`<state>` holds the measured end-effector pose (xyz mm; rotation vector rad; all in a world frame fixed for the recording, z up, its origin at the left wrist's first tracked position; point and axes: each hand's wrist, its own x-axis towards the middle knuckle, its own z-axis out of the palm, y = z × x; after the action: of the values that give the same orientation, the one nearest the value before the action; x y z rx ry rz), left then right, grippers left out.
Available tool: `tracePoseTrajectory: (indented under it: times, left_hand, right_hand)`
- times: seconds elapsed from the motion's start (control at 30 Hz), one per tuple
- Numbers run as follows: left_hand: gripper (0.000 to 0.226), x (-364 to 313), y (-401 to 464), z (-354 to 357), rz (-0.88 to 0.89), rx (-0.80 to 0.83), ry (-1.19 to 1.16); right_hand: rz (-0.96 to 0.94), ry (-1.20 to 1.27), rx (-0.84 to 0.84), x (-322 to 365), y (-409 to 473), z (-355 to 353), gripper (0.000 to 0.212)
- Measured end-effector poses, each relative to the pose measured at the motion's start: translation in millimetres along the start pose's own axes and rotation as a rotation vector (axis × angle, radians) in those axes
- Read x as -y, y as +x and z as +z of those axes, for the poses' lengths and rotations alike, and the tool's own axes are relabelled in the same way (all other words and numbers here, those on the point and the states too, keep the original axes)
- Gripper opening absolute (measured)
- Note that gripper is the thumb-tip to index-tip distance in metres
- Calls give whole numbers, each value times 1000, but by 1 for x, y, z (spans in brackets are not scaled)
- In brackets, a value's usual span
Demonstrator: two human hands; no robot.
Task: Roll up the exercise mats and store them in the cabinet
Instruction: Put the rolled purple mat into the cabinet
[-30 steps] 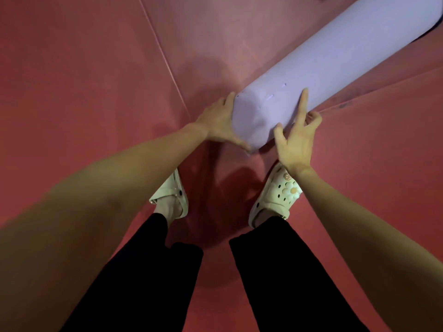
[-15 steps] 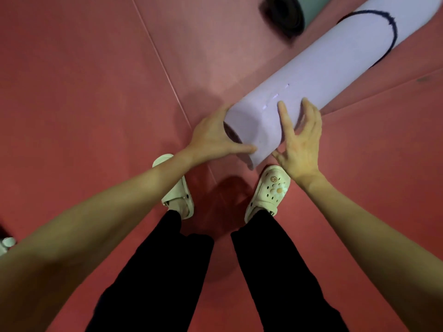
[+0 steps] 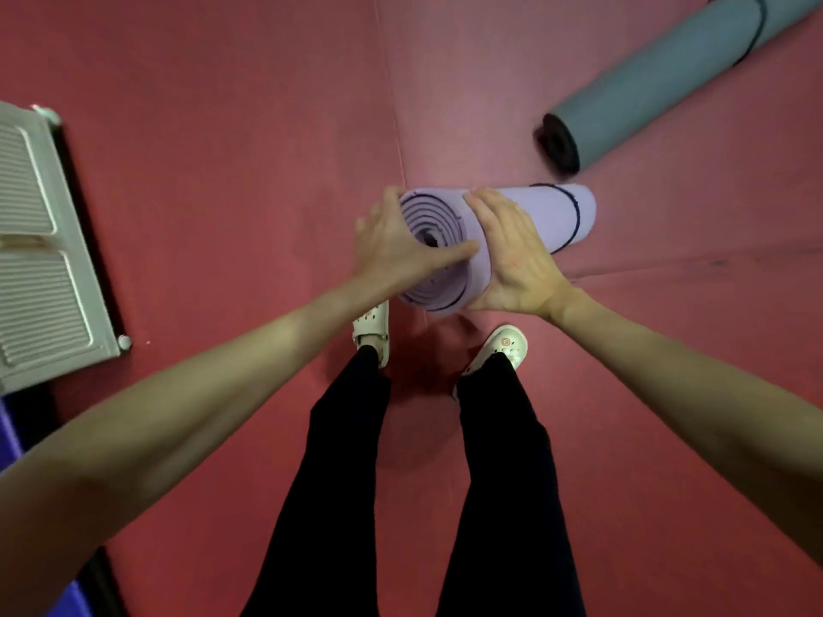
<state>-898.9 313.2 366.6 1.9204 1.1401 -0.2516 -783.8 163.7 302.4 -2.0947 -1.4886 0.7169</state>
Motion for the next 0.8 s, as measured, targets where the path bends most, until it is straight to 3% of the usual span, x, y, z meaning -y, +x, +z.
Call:
tracePoseTrajectory:
  times: [0.13, 0.37, 0.47, 0.57, 0.8]
  left_hand:
    - [55, 32, -36, -51, 3, 26, -238]
    - [34, 89, -107, -145, -79, -183, -510]
    - [34, 108, -139, -197, -73, -245, -535]
    - [37, 130, -173, -248, -71, -296, -574]
    - [38, 151, -226, -357, -78, -625, -561]
  right_hand:
    - [-50, 126, 97, 37, 20, -5, 122]
    - [-235, 352, 189, 164, 69, -11, 113]
    - [-239, 408, 265, 238, 90, -17, 102]
    - [-256, 355, 322, 306, 110, -20, 103]
    - [-356, 386, 361, 448, 152, -36, 106]
